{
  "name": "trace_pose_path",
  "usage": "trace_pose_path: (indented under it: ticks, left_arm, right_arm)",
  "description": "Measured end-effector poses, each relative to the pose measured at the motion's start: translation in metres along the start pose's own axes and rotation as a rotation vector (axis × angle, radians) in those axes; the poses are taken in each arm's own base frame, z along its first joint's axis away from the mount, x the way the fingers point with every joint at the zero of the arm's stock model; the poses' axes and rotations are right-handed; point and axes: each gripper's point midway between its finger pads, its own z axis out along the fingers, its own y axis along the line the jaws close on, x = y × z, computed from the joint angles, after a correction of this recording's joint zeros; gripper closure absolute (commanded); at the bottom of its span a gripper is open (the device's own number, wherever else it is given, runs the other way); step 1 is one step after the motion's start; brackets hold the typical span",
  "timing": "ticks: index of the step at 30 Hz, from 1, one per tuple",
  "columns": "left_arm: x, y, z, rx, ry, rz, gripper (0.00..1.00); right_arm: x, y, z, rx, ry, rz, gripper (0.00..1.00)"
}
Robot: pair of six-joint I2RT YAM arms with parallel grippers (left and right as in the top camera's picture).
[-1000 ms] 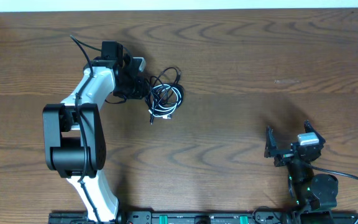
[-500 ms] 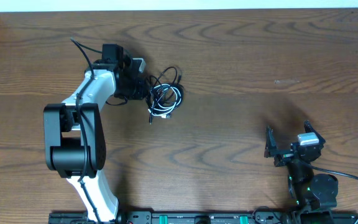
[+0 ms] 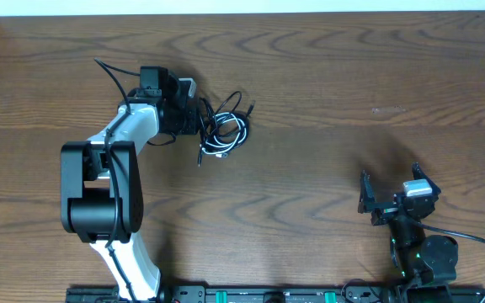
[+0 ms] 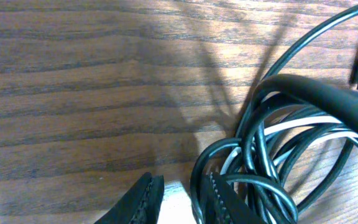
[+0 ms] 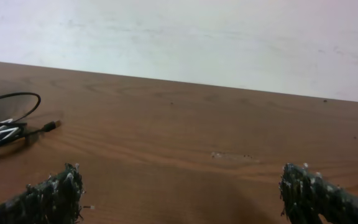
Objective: Untangle cables
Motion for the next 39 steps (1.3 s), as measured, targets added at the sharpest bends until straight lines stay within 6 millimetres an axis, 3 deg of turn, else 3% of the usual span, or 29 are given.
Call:
trace_pose_path:
  ticks: [11, 12, 16, 20, 23, 31, 39]
  left_arm:
    - [0.006, 0.015, -0.009, -0.168, 0.017, -0.084, 0.71]
    - [0.009, 0.016, -0.012, -0.181, 0.026, -0.093, 0.66]
    - [0.020, 0.014, -0.037, -0.218, 0.042, -0.132, 0.61]
    - [0.013, 0.002, -0.075, -0.228, -0.016, -0.188, 0.61]
    - [0.017, -0.001, -0.086, -0.231, -0.015, -0.253, 0.61]
    - [0.032, 0.002, -0.051, -0.189, 0.040, -0.344, 0.60]
    - [0.048, -0.025, -0.016, -0.007, 0.141, -0.357, 0.60]
  right_arm:
    - [0.000, 0.000, 0.000, 0.000, 0.000, 0.000, 0.01]
    - [0.000, 0.000, 0.000, 0.000, 0.000, 0.000, 0.01]
    - [0.000, 0.000, 0.000, 0.000, 0.000, 0.000, 0.01]
    - [0.000, 0.000, 0.000, 0.000, 0.000, 0.000, 0.01]
    - [0.000, 0.000, 0.000, 0.000, 0.000, 0.000, 0.01]
    - [0.000, 0.000, 0.000, 0.000, 0.000, 0.000, 0.01]
    - [0.000, 0.000, 0.000, 0.000, 0.000, 0.000, 0.01]
